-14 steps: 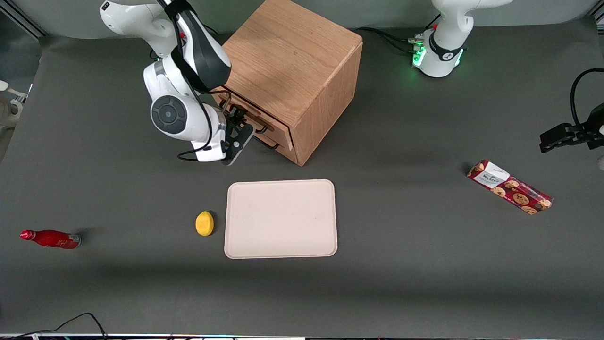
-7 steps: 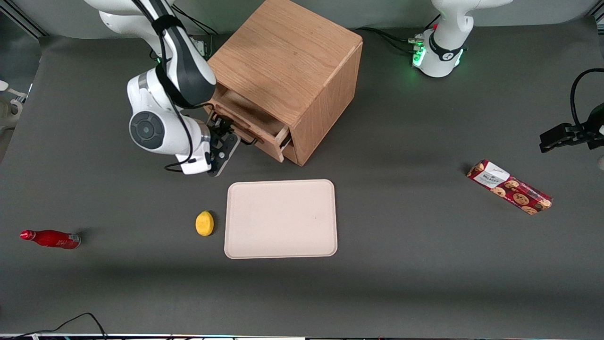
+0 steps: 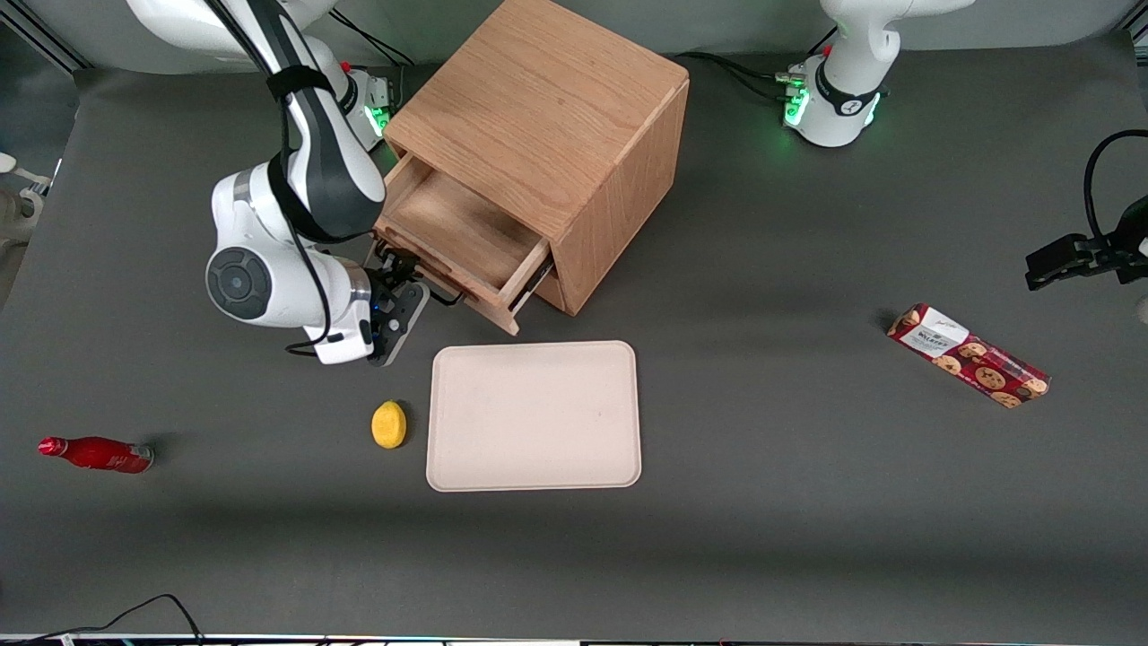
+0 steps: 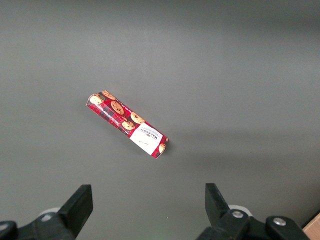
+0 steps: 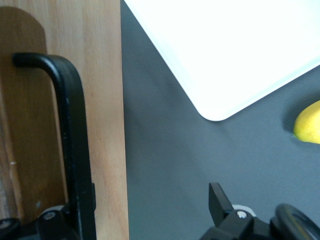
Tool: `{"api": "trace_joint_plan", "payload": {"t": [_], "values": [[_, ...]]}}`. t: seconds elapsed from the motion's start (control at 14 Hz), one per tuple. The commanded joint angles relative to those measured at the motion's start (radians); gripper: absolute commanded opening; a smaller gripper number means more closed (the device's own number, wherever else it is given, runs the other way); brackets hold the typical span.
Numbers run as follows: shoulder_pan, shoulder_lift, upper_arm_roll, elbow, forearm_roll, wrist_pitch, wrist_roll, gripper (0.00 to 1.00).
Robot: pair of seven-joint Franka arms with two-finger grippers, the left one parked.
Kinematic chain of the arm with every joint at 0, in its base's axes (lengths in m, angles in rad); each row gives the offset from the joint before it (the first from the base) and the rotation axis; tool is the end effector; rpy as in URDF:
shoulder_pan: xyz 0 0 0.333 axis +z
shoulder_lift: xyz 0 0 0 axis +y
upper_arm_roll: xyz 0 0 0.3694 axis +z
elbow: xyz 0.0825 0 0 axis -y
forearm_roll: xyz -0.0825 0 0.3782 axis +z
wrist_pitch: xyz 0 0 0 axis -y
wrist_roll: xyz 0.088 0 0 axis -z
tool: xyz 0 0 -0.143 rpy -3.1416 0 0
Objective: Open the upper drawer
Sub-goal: 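Pull the handle outward from the cabinet with the right gripper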
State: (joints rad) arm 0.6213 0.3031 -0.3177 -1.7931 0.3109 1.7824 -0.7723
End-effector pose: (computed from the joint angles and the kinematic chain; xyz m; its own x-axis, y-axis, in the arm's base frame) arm 0.5561 0.2273 0.3893 0.5550 0.8271 -0.0889 0.7658 -0.5498 -0.3336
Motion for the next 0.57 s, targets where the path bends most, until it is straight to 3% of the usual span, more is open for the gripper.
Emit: {"api": "trace_joint_plan", "payload": {"t": [0.0,0.5], "values": [[-0.04,0.04,0.003,0.063,0.013,-0.015,-0.056,1.0],[-0.087,0.07,0.002,0.107,0.011,-0.029,-0.125,1.0]]}}
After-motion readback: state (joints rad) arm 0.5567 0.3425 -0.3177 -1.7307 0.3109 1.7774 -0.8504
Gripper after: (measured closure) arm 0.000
